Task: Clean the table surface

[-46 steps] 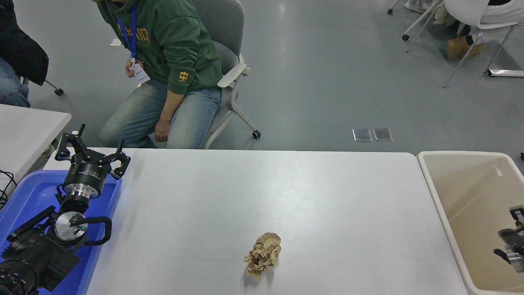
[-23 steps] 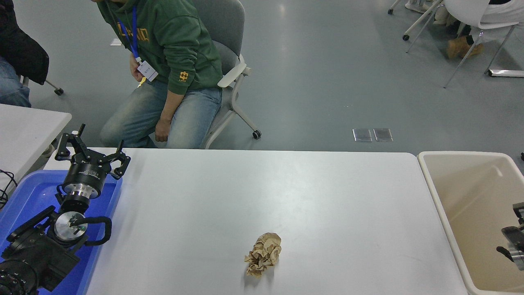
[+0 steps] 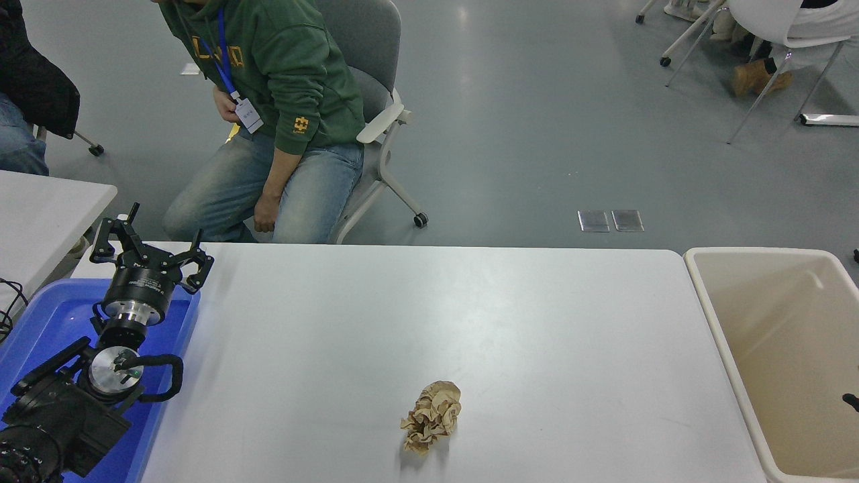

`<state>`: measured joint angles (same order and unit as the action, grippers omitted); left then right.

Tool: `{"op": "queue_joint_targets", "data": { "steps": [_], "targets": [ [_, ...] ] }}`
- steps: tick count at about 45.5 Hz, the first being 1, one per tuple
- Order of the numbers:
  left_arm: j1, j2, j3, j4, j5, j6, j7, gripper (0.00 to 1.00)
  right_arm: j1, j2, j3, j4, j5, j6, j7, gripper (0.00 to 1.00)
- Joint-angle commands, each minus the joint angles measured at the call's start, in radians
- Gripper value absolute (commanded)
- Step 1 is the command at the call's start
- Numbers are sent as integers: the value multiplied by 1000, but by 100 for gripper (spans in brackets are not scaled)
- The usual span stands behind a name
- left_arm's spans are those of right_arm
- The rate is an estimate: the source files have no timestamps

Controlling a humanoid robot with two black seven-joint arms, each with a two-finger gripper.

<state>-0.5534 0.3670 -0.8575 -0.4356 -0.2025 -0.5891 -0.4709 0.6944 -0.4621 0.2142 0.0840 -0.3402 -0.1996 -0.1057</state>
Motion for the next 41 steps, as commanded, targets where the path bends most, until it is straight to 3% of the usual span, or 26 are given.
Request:
{"op": "queue_joint_targets", "data": {
  "steps": [1,9,17,21,32,41],
  "targets": [
    [0,0,0,0,0,0,0,100,40,-58,5,120,12,15,-3,100],
    [0,0,0,0,0,0,0,100,36,-132,20,301,12,8,-3,100],
    [0,1,0,0,0,0,0,100,20,-174,174,373,13,51,11,100],
    [0,0,0,0,0,0,0,100,1,-197,283,411,13,173,79,100],
    [0,0,0,0,0,0,0,100,-32,-208,415,431,13,370,251,100],
    [0,0,0,0,0,0,0,100,-62,-217,416,477,13,454,406,100]
  ]
}}
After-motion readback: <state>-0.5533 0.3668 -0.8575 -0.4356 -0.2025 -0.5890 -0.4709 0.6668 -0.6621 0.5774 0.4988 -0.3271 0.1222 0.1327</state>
